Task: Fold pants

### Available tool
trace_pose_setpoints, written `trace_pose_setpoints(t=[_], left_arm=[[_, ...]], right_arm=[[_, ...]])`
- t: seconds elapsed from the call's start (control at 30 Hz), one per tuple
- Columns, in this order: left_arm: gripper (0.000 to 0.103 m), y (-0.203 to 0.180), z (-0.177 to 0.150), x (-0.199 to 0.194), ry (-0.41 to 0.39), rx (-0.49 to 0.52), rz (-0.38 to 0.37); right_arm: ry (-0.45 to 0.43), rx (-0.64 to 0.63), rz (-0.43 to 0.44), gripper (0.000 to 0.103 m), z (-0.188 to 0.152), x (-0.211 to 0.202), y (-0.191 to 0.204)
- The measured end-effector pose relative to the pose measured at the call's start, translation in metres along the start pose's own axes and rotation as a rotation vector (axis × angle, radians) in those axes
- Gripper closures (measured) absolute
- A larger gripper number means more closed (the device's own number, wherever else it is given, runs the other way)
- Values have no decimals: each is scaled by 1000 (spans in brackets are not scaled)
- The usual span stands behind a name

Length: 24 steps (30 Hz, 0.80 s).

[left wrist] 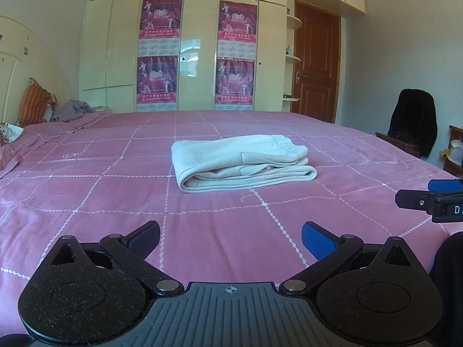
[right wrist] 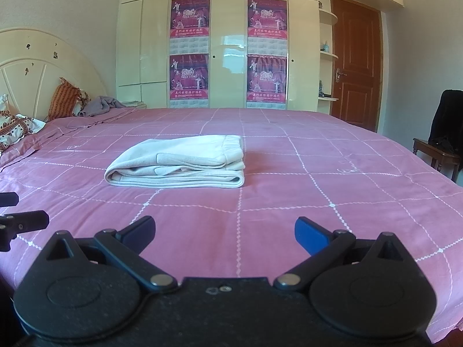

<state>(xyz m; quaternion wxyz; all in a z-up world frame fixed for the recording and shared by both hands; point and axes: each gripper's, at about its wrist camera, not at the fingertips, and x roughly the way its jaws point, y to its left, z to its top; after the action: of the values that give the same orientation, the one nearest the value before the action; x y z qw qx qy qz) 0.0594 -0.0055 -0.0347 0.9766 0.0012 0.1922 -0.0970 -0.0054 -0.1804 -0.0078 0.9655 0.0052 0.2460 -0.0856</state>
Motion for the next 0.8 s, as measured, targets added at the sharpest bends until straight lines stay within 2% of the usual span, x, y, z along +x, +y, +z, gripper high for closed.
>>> trace_pose_setpoints(t=[0.8], left_arm=[[0,0,0,-1,1,-2,1]], right_arm=[[-1,0,-1,0,0,0,0]])
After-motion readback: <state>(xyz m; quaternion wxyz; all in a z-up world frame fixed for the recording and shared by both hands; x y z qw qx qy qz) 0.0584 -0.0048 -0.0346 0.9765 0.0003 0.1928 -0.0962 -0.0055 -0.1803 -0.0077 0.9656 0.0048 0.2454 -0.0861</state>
